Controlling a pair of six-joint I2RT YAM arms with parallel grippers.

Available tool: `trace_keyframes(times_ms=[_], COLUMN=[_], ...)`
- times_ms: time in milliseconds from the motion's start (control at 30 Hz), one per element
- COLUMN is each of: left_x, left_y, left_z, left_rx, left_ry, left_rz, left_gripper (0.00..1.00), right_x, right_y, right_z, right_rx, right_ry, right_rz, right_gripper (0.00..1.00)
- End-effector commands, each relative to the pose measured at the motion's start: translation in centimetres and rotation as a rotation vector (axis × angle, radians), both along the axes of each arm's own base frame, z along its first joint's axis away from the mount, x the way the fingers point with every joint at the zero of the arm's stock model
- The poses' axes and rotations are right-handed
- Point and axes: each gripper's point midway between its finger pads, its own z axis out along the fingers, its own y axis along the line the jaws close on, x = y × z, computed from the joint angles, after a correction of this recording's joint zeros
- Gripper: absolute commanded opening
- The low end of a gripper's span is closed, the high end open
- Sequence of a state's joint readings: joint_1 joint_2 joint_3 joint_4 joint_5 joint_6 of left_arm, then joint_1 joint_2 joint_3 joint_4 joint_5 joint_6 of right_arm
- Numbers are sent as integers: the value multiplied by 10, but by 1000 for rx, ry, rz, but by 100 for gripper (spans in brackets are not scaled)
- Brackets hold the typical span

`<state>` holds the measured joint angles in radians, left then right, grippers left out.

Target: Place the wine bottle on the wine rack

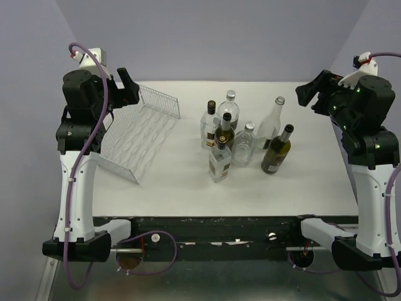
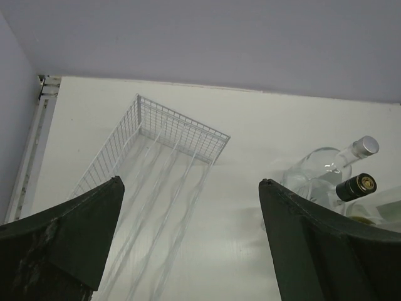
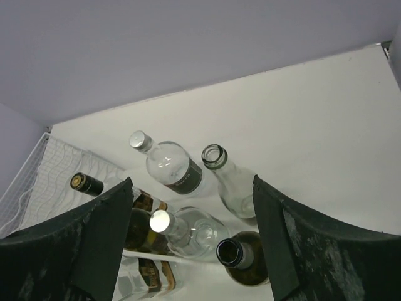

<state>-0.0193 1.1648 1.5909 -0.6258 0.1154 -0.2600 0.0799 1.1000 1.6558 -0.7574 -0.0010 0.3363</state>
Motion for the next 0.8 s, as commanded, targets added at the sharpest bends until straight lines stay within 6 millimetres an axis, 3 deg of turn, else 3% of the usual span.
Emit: trace_keyframes(times_ms=[0,100,233,333,533,767], left_x=[-5,-6,-10,-17,-44,-53], left_y=[-4,-9,-21,-36,-84,-96], left_z=[-5,-5,-13,-20,-25,-25], left_rx=[-18,-27,-35,-52,-115,-138], left_ry=[2,-3,-4,-12,-64,-82], left_rz=[-17,-46,-115,-207,-519,-604], left_gripper=[99,99,99,99,99,99], right_x=[-13,-20,-34,-42,-60,-65], right_y=[21,35,68,86,132,185], right_z=[-5,-4,1,-7,-40,-85], right_rx=[16,29,104,120,-13,-199], right_ry=[14,9,-36,-44,22,117], right_rz=[127,210,400,494,654,722], right_gripper=[85,85,85,85,88,89])
